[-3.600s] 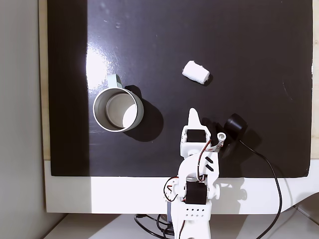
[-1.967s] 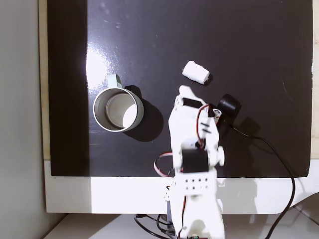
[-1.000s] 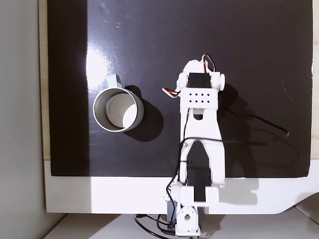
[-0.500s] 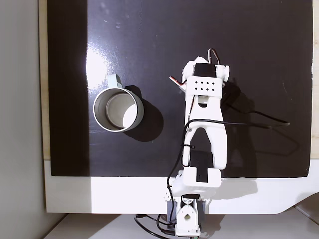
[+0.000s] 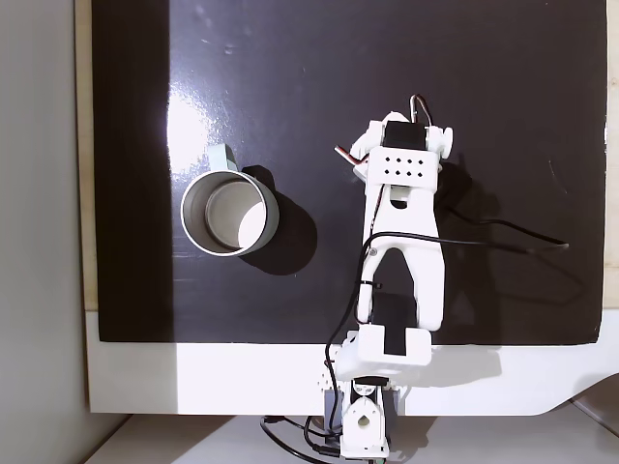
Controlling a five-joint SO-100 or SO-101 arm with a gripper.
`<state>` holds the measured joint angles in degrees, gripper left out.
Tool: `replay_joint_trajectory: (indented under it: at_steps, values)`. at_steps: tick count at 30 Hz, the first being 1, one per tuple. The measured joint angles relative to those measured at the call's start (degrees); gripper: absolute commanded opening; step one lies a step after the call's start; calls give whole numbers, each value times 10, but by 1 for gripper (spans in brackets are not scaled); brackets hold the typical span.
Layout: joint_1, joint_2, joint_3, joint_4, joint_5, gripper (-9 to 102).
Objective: Grasp a gauze and put it in the cup.
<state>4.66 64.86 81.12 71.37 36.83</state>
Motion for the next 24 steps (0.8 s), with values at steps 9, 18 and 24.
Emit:
replay_joint_trajectory:
  at_steps: [9, 18, 24]
  values:
    - [-9, 152, 0, 73, -13, 4]
    - [-106, 338, 0, 149, -37, 2]
    - [-196, 394, 0, 168, -52, 0]
